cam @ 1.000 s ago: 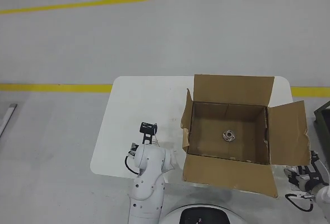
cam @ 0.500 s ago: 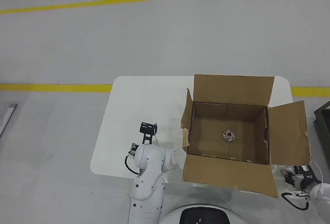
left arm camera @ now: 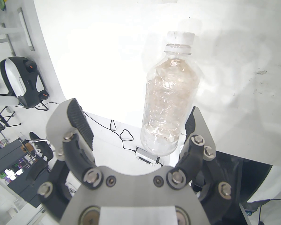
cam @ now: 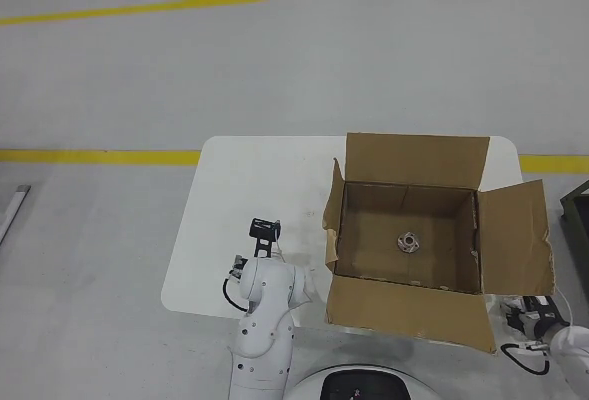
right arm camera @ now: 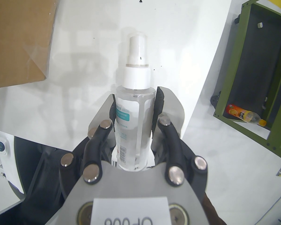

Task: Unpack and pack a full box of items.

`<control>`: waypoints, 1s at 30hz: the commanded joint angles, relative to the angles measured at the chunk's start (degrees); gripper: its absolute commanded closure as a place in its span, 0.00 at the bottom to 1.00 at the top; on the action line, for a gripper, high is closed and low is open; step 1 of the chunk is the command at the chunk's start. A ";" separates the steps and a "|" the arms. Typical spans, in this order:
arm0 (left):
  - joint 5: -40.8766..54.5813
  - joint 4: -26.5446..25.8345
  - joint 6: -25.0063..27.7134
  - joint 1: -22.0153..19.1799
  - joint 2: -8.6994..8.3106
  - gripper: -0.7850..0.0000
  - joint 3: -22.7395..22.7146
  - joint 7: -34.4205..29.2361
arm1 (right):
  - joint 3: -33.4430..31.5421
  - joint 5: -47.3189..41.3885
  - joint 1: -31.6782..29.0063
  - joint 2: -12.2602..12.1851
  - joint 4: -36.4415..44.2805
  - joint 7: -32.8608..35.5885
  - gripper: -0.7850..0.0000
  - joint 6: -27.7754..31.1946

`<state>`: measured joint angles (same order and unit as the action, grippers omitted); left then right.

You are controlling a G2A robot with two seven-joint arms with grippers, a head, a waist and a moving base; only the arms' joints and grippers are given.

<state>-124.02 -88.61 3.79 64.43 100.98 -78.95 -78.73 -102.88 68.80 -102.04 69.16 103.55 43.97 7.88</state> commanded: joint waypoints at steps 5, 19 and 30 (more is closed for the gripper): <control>0.00 0.00 0.00 0.00 0.00 0.00 0.00 0.00 | 0.11 0.14 0.25 -0.13 -0.10 0.21 0.53 0.01; 0.00 0.00 0.00 0.00 0.00 0.00 0.00 0.00 | -9.48 -8.33 -1.69 -0.55 6.79 0.43 0.53 -2.04; 0.00 0.00 0.00 0.00 0.00 0.00 0.00 0.00 | -26.04 -21.10 0.06 -0.78 20.24 -2.74 1.00 -8.00</control>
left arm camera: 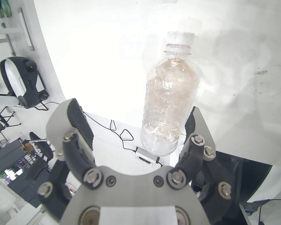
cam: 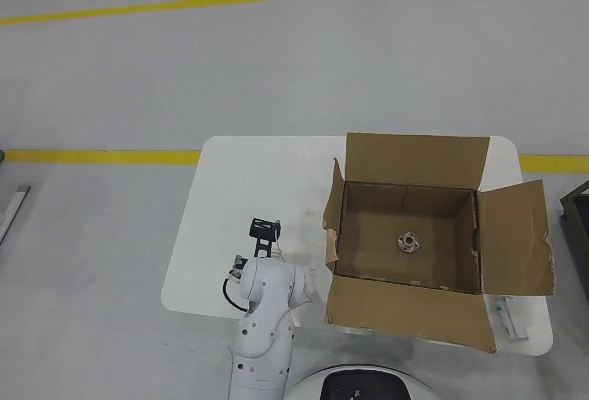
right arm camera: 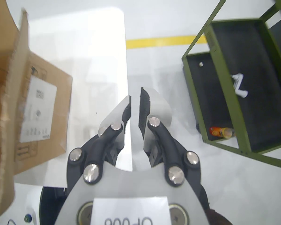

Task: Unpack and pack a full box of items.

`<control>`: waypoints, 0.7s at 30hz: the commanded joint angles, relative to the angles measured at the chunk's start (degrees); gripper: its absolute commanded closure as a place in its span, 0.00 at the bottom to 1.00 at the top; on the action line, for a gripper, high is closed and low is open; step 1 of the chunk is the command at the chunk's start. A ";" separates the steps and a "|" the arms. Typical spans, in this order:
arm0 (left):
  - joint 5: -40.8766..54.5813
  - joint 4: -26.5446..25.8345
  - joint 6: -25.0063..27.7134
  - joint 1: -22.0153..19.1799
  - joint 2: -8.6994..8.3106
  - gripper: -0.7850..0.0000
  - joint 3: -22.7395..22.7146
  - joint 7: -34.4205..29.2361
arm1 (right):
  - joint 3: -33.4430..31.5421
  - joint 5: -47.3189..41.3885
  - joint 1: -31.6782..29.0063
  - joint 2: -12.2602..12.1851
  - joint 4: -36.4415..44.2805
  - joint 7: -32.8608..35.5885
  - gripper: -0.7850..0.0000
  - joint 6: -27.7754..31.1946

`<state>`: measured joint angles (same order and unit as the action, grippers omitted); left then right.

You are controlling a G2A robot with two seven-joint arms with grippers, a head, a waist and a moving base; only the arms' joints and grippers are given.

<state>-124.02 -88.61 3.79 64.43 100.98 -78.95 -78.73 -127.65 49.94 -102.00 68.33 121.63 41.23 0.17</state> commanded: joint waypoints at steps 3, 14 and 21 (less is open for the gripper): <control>0.00 0.00 0.00 0.00 0.00 0.00 0.00 0.00 | -3.84 -4.79 0.04 0.12 8.71 -2.31 1.00 0.38; 0.00 0.00 0.00 0.00 0.00 0.00 0.00 0.00 | 11.50 6.16 1.47 -0.90 13.01 -5.62 1.00 15.23; 0.00 0.00 0.00 0.00 0.00 0.00 0.00 0.00 | 28.94 22.48 2.18 -0.89 12.93 -1.69 1.00 11.53</control>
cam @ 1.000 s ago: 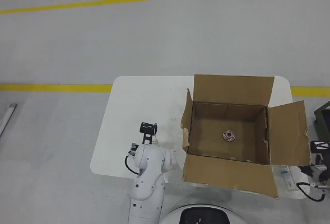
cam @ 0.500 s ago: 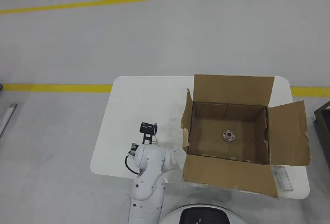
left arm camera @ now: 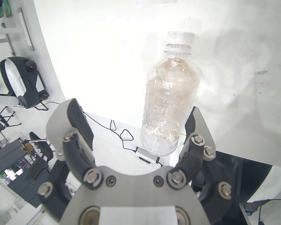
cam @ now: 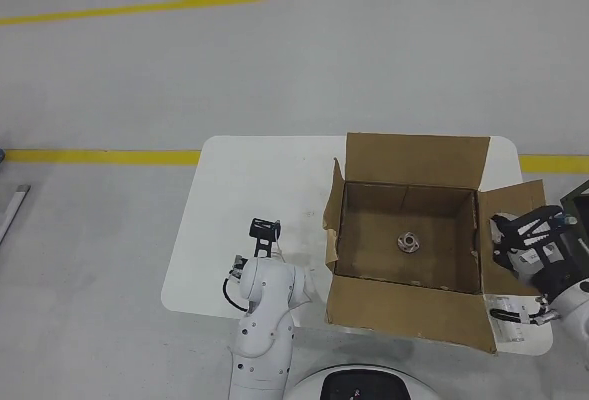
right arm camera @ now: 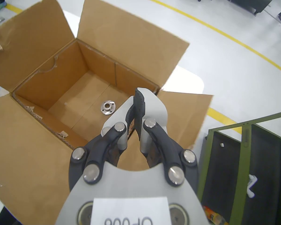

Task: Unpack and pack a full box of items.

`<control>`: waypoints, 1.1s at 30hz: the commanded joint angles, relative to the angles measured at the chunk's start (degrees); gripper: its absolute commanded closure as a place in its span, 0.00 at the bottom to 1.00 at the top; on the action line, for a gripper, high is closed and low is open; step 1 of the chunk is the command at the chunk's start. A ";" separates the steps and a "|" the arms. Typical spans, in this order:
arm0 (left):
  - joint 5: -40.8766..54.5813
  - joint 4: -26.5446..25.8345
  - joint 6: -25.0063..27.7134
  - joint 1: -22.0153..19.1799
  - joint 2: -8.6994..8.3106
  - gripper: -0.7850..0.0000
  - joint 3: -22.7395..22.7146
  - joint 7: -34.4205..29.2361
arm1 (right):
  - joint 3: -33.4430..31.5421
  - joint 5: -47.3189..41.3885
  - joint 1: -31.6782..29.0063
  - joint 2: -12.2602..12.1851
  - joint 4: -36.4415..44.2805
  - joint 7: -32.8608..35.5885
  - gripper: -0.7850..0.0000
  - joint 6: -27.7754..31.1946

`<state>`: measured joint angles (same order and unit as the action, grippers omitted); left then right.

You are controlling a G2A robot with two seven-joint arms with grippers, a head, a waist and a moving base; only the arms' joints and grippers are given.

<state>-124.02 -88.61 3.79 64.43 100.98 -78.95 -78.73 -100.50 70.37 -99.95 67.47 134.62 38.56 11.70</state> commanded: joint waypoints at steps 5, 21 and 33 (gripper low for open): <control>0.00 0.00 0.00 0.00 0.00 0.00 0.00 0.00 | 3.76 5.27 0.98 -0.02 -0.71 0.05 1.00 -0.68; 0.00 0.00 0.00 0.00 0.00 0.00 0.00 0.00 | 7.72 4.87 3.95 0.16 -3.15 2.29 1.00 -2.31; 0.00 0.00 0.00 0.00 0.00 0.00 0.00 0.00 | 23.80 4.48 29.96 1.94 -23.40 25.30 1.00 -12.18</control>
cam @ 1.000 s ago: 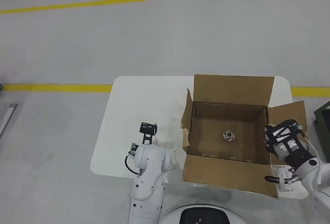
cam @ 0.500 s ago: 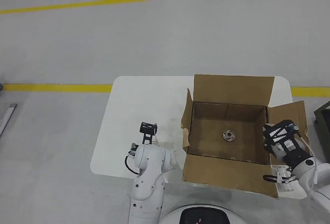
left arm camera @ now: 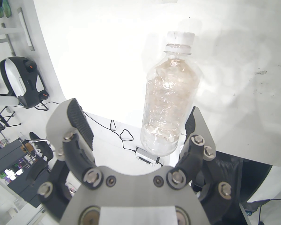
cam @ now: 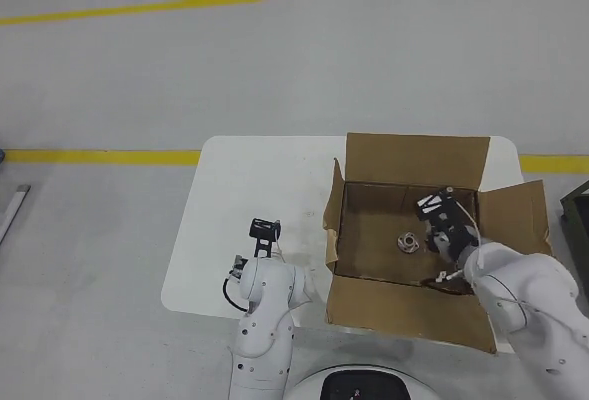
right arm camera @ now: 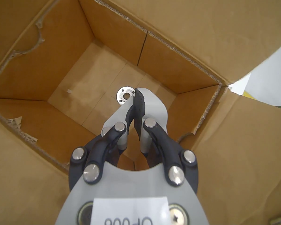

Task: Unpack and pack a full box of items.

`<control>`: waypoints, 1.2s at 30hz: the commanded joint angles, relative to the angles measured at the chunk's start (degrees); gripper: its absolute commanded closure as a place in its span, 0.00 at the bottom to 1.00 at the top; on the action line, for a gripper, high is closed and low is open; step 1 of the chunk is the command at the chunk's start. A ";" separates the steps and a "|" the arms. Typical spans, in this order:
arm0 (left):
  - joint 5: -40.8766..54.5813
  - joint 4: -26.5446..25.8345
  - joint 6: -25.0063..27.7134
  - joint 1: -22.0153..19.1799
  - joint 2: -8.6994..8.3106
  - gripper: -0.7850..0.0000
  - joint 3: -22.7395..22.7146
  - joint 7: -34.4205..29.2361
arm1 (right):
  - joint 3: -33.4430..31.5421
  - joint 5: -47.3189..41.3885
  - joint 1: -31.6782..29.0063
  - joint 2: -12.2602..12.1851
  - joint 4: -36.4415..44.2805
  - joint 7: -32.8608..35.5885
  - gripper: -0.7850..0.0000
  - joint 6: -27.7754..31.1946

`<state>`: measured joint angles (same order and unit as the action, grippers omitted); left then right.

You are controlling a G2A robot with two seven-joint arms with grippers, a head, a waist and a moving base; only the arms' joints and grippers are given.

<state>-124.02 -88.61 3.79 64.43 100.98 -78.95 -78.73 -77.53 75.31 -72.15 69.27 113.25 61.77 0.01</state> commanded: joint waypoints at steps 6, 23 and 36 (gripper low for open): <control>0.00 0.00 0.00 0.00 0.00 0.00 0.00 0.00 | 5.43 0.25 9.37 0.80 -12.30 7.96 1.00 0.83; 0.00 0.00 0.00 0.00 0.00 0.00 0.00 0.00 | 6.68 3.93 9.51 0.93 -15.42 5.58 1.00 -0.46; 0.00 0.00 0.00 0.00 0.00 0.00 0.00 0.00 | 15.54 -0.06 18.87 4.11 -31.92 2.13 0.68 -6.36</control>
<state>-124.02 -88.61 3.79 64.43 100.98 -78.95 -78.73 -62.22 75.58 -53.72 73.25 82.02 64.17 -6.35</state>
